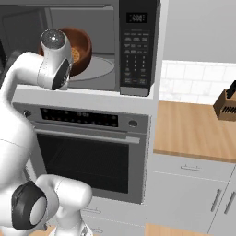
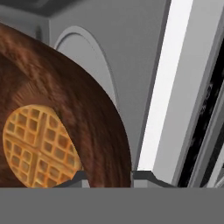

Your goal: Open the microwave, place the bowl with waffle inside the microwave, then close the microwave door and turn it on.

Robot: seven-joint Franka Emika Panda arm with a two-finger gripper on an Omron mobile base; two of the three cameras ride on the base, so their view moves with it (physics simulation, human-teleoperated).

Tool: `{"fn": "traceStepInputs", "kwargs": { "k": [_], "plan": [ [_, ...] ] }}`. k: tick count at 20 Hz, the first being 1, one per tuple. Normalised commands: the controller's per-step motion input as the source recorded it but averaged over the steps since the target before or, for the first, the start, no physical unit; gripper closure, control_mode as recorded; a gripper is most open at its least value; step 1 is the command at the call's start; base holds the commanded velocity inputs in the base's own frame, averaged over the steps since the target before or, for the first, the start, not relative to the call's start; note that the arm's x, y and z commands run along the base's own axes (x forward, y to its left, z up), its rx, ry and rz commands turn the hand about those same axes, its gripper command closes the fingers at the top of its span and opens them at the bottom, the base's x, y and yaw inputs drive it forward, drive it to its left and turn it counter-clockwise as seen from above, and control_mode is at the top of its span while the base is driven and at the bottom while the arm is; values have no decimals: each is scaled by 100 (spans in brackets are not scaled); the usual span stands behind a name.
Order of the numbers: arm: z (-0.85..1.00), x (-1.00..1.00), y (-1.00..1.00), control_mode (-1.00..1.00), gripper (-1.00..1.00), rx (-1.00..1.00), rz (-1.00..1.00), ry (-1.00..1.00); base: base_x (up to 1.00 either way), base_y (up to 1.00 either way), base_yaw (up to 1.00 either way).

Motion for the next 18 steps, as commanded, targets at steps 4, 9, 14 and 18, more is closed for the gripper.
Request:
{"fn": "traceStepInputs", "kwargs": {
  "k": [4, 9, 14, 18],
  "plan": [
    [-23, 39, 13, -100, 100, -1, 0, 0, 0, 0, 0],
    [-29, 34, 10, -100, 100, 0, 0, 0, 0, 0, 0],
    [-5, 38, 1, -100, 100, 0, 0, 0, 0, 0, 0],
    [0, 53, 0, -100, 100, 0, 0, 0, 0, 0, 0]
  ]
}}
